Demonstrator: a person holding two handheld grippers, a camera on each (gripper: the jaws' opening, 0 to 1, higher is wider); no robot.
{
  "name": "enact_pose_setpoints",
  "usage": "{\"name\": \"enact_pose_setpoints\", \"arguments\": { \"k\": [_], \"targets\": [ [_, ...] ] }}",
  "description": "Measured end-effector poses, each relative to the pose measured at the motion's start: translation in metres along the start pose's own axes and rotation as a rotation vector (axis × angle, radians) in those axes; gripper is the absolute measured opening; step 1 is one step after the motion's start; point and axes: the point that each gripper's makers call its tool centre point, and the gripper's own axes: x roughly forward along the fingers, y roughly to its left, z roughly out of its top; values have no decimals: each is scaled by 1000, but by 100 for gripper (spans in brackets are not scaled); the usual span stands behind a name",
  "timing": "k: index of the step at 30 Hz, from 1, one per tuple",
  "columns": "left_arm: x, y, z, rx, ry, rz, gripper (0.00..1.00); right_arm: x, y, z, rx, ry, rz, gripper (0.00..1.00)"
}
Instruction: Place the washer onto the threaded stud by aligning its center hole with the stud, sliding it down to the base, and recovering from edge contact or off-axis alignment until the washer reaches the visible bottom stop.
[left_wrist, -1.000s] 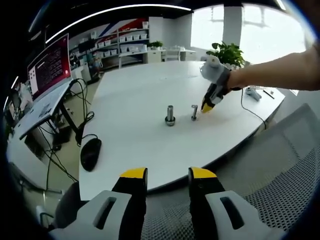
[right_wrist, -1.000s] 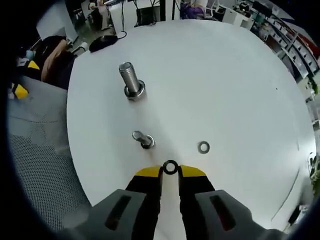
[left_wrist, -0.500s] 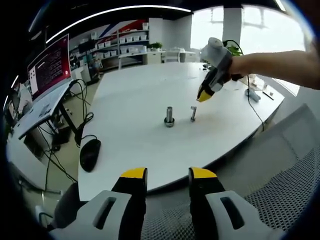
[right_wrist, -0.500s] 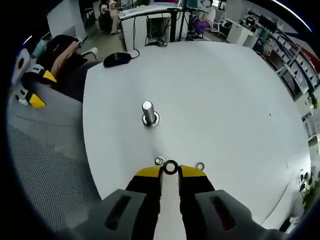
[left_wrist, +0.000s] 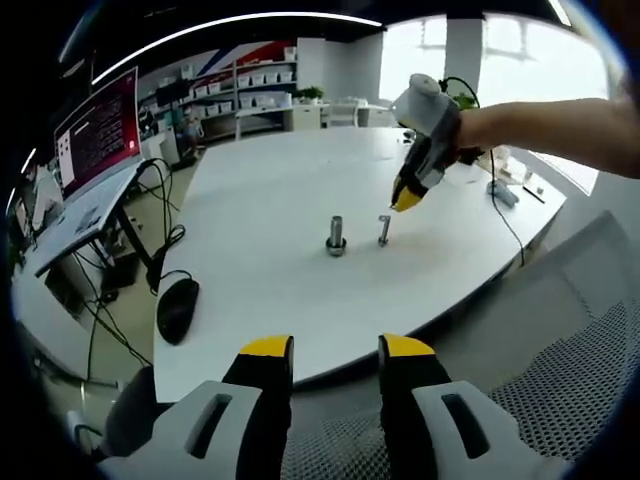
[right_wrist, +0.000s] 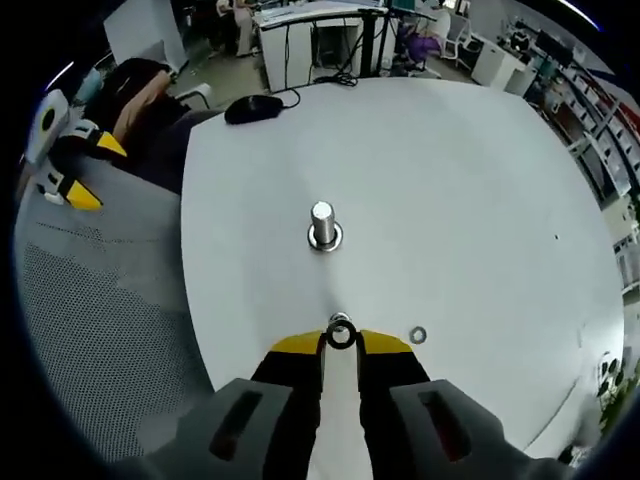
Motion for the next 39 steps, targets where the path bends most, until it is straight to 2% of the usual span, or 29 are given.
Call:
{"name": "enact_pose_setpoints", "arguments": {
  "k": [3,11,20,23,25,27,29,36,39],
  "targets": [
    [0,-1,1,1,2,0,32,2,5,0,-5,8,0,14],
    [0,0,-1,1,3,1,32,18,-3,-2,-22,37,-7,14],
    [0,0,-1,6,9,-2,32,35,-1,-5,-39,67,5,14],
    [0,-1,-1,9,12,-3,32,38,5,-11,-39,80,9,14],
    [1,0,-1,7,11,-2,32,48,1,-14,-49,99,18,14],
    [0,0,-1,5,9,-1,32,46,7,-17,-55,108,22,14],
    [0,0,-1,4,8,1,32,52,0,-18,-57,113,23,14],
    [0,0,-1,2,7,3,32,56,1,-20,-49,132,24,15],
    [0,-1,0,1,6,4,32,57,9,-27,-44,148,28,15]
  ]
}}
